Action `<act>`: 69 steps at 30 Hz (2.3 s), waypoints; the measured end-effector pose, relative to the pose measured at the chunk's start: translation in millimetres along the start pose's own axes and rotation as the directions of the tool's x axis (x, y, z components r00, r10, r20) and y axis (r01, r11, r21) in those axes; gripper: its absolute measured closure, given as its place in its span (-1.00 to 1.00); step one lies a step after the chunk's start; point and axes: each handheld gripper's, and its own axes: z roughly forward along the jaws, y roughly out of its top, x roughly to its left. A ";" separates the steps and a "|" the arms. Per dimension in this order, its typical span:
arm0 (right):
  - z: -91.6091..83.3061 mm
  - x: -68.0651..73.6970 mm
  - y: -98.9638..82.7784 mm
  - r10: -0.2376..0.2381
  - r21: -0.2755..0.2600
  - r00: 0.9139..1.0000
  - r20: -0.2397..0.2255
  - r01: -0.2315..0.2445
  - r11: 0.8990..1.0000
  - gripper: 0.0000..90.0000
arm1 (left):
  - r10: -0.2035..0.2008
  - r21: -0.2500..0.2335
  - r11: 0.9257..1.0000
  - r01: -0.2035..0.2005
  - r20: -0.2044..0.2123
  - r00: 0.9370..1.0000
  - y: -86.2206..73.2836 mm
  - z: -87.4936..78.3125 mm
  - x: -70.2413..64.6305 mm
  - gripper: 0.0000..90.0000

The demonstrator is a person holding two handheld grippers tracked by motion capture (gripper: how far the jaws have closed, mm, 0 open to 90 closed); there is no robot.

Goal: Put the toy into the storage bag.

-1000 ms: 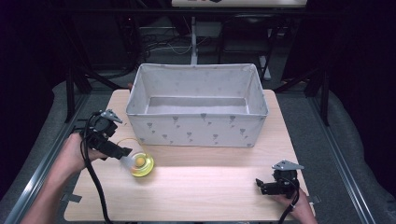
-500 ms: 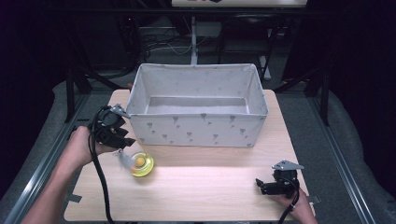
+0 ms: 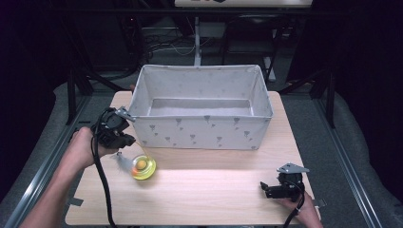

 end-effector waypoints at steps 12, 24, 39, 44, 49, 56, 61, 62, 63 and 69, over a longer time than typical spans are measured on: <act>0.0 0.0 0.0 -0.001 0.000 1.000 0.000 0.001 1.000 -1.00 | 0.010 0.015 1.000 -0.009 -0.024 1.000 0.4 -1.4 -1.9 0.95; 0.0 0.0 0.0 -0.001 0.001 1.000 0.000 0.001 1.000 -1.00 | 0.003 0.007 1.000 -0.003 -0.026 1.000 0.2 -10.3 0.6 0.96; -0.1 0.0 0.0 0.000 0.001 1.000 0.001 0.000 1.000 -1.00 | -0.011 0.038 0.999 0.013 -0.058 0.998 -2.9 -21.2 13.3 0.96; -0.1 0.0 0.0 -0.001 0.001 1.000 0.001 0.001 1.000 -1.00 | -0.059 0.037 0.997 0.061 -0.046 0.997 -9.1 -22.3 27.3 0.96; 0.0 0.0 0.0 0.000 0.000 1.000 0.000 0.000 1.000 -1.00 | -0.069 0.051 0.996 0.072 -0.057 0.996 -11.5 -24.6 34.1 0.96; -0.2 -0.2 0.0 -0.003 0.003 1.000 0.001 0.003 1.000 -1.00 | -0.080 0.076 0.993 0.086 -0.069 0.994 -10.9 -27.3 43.6 0.96; -0.2 -0.3 0.0 -0.003 0.003 1.000 0.001 0.003 1.000 -1.00 | -0.087 0.092 0.991 0.094 -0.078 0.993 -9.7 -28.9 51.1 0.96; 0.3 -0.3 -0.1 -0.002 -0.002 1.000 0.000 0.002 1.000 -1.00 | -0.092 0.093 0.991 0.099 -0.081 0.993 -9.1 -29.8 53.6 0.96; 0.3 -0.3 -0.2 -0.002 -0.003 1.000 -0.001 0.002 1.000 -1.00 | -0.092 0.094 0.991 0.100 -0.080 0.993 -8.8 -30.2 55.2 0.96; 0.0 -0.5 -0.1 -0.003 0.001 1.000 0.000 0.003 1.000 -1.00 | -0.104 0.101 0.988 0.113 -0.090 0.991 -7.2 -32.0 62.5 0.96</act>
